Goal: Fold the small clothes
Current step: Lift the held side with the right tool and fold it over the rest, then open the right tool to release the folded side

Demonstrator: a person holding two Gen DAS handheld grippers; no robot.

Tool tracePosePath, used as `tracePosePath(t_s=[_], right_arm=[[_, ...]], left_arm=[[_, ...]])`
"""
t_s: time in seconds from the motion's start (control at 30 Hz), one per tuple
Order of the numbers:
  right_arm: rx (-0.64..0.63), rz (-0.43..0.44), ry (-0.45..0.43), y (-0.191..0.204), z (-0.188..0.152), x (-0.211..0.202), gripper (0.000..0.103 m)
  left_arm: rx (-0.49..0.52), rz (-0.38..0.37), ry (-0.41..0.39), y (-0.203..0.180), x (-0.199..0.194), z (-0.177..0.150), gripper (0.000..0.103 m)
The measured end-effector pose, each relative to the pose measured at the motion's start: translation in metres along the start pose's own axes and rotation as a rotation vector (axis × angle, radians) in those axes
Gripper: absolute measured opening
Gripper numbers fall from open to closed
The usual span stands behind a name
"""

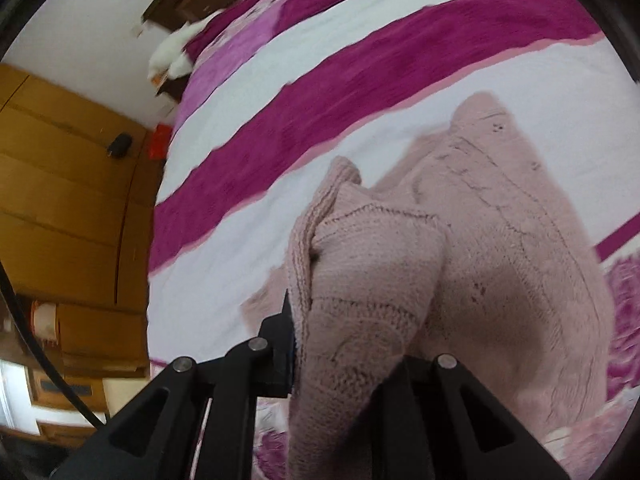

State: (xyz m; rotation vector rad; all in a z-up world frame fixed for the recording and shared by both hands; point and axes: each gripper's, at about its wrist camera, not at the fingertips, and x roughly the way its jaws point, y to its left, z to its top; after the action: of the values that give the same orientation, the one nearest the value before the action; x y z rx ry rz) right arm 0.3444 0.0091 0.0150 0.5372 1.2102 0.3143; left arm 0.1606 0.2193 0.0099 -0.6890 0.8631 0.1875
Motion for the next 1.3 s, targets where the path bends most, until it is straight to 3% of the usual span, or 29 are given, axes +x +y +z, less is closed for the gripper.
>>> tracePosePath(t_s=[0.2,0.43,0.5,0.6,0.8,0.87,0.97,1.2,1.3], right_arm=[[-0.057,-0.040,0.031,0.022,-0.021,0.033,0.014],[-0.245,-0.128,0.068,0.039,-0.033,0.054,0.018],[-0.248,-0.083,0.075,0.039,-0.029,0.051,0.031],[-0.218,0.121,0.081,0.036,-0.021,0.038,0.047],[-0.391,0.117,-0.059,0.026,-0.017,-0.022,0.050],[-0.414,0.130,-0.087,0.006,-0.019,-0.044,0.050],[-0.456,0.109,-0.171,-0.032,-0.027,-0.080,0.050],[-0.617,-0.089,-0.421,-0.128,-0.087,-0.127,0.051],[-0.690,-0.133,-0.462,-0.145,-0.104,-0.127,0.053]], left_arm=[[0.008,0.005,0.017,-0.004,0.005,0.000,0.014],[-0.010,-0.003,0.023,0.000,0.004,0.001,0.014],[-0.012,-0.004,0.025,0.001,0.003,0.000,0.014],[-0.014,-0.007,0.025,0.002,0.002,0.000,0.014],[-0.004,-0.068,0.058,-0.001,0.001,-0.008,0.014],[-0.003,-0.105,0.074,-0.002,-0.001,-0.014,0.015],[-0.018,-0.166,0.095,0.001,-0.007,-0.026,0.025],[-0.002,-0.235,0.086,-0.012,-0.015,-0.031,0.031],[-0.050,-0.279,0.120,-0.013,-0.006,-0.030,0.031]])
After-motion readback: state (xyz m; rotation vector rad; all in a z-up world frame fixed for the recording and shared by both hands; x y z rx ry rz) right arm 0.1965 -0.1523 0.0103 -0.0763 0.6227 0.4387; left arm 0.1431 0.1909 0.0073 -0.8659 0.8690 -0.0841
